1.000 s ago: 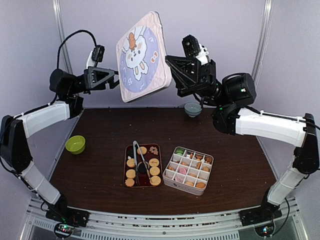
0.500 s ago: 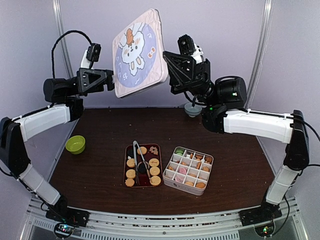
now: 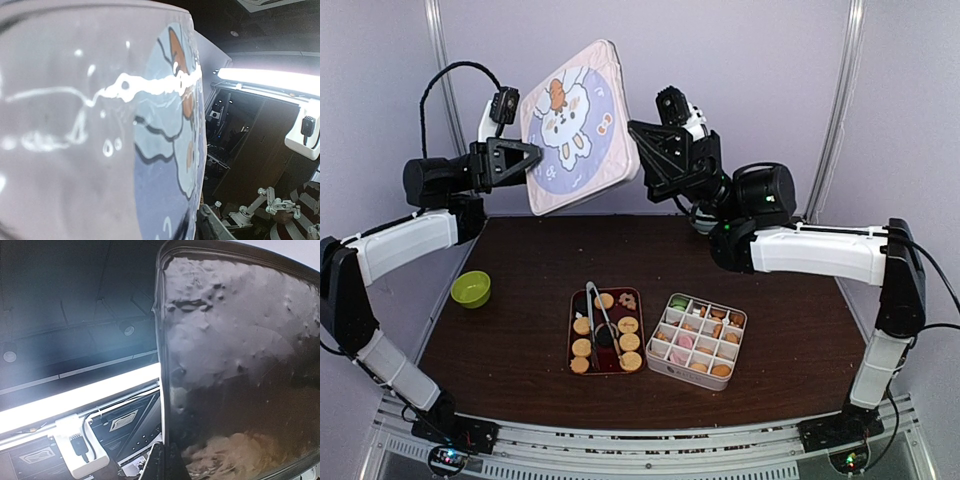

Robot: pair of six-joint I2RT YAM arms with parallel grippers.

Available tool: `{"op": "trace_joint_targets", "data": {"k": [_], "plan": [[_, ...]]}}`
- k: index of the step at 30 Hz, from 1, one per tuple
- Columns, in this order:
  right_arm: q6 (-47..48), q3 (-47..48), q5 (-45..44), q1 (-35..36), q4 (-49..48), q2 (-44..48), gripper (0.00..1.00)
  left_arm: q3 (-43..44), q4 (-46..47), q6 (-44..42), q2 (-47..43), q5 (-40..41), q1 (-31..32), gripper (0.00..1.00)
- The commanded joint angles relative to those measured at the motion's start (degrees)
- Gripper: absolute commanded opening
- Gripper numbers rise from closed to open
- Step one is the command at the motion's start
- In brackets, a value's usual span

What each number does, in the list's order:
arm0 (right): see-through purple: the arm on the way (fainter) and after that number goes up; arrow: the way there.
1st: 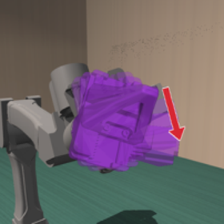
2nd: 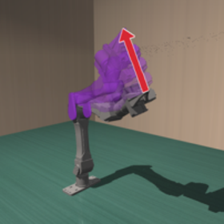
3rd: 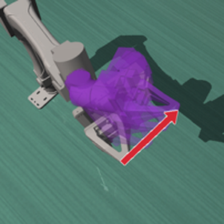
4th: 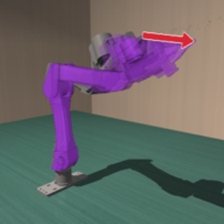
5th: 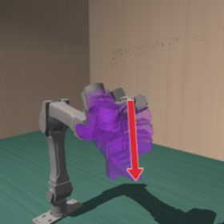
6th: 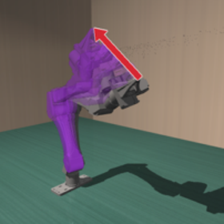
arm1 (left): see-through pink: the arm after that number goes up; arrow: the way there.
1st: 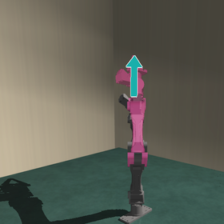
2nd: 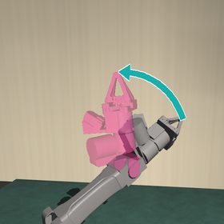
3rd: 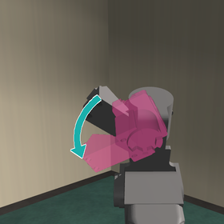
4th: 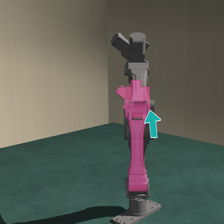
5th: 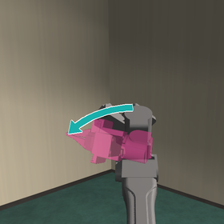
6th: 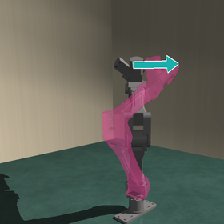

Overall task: Pack the cookies
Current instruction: Pass from the right arm to the left

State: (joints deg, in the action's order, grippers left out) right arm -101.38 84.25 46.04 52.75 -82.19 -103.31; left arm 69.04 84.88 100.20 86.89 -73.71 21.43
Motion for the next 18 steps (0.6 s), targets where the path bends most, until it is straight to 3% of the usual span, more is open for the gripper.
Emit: {"op": "trace_joint_targets", "data": {"k": [1,8,9,11,18], "plan": [[0.0,-1.3,0.5,-0.3,-2.1,1.5,0.00,0.0,3.2,0.2,-1.6,-0.5,0.0,0.40],[1.1,-6.0,3.5,-4.2,1.0,4.3,0.18,-0.9,3.2,0.2,-1.9,-0.8,0.0,0.24],[1.7,-6.4,4.2,-4.7,2.1,4.9,0.23,-1.0,3.1,0.1,-1.9,-0.8,0.0,0.19],[3.3,-6.7,6.2,-5.7,5.6,6.1,0.34,-1.2,1.0,-1.5,-1.9,-0.9,0.0,0.01],[20.8,-8.1,12.7,-6.7,29.3,11.5,0.59,-2.7,-12.3,-11.7,-2.5,-0.9,0.0,0.00]]}}
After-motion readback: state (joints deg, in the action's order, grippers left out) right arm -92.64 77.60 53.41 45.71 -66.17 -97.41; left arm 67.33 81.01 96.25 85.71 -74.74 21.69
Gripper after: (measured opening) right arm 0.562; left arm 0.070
